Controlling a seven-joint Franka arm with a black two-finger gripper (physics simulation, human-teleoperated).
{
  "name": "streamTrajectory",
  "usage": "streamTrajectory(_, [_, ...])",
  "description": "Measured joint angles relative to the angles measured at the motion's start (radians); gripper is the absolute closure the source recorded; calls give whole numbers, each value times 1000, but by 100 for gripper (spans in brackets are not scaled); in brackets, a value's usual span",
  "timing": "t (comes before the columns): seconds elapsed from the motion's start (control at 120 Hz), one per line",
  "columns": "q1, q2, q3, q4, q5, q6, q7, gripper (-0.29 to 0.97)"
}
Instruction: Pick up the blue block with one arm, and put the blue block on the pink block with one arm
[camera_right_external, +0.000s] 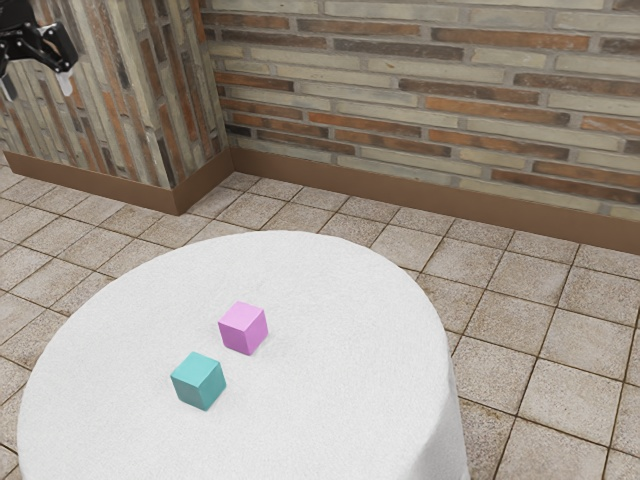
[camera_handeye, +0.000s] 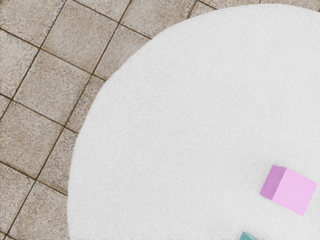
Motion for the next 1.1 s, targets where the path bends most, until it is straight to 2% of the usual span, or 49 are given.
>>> streamTrajectory(0.15, [0, -6, 5, 4, -5, -8, -8, 2])
streamTrajectory(0.275, [-32, -187, -3, 83, -6, -18, -15, 2])
streamTrajectory(0.4, [-110, -237, 7, 95, -8, -22, -19, 2])
streamTrajectory(0.433, [-178, -237, 68, 97, -8, -22, -20, 2])
streamTrajectory(0.483, [-327, -233, 211, 99, -8, -21, -21, 2])
streamTrajectory(0.517, [-381, -230, 273, 99, -8, -20, -22, 2])
streamTrajectory(0.575, [-421, -228, 321, 94, -7, -20, -23, 2])
streamTrajectory(0.65, [-441, -225, 335, 90, -4, -20, -24, 2])
streamTrajectory(0.725, [-411, -173, 320, 67, -3, -19, -25, 2])
streamTrajectory(0.767, [-216, -154, 134, 53, -1, -19, -26, 2])
streamTrajectory(0.792, [-142, -147, 58, 42, 4, -18, -26, 2])
streamTrajectory(0.833, [-87, -157, -11, -57, 14, 4, -29, 2])
streamTrajectory(0.867, [-76, -192, -34, -202, 16, 51, -31, 2])
streamTrajectory(0.908, [-84, -249, -8, -423, 9, 125, -33, 2])
streamTrajectory(0.975, [-41, -308, 24, -720, 2, 258, -34, 2])
streamTrajectory(1.033, [-44, -324, 29, -848, -1, 365, -38, 2])
streamTrajectory(1.1, [-66, -321, 48, -909, -2, 452, -42, 2])
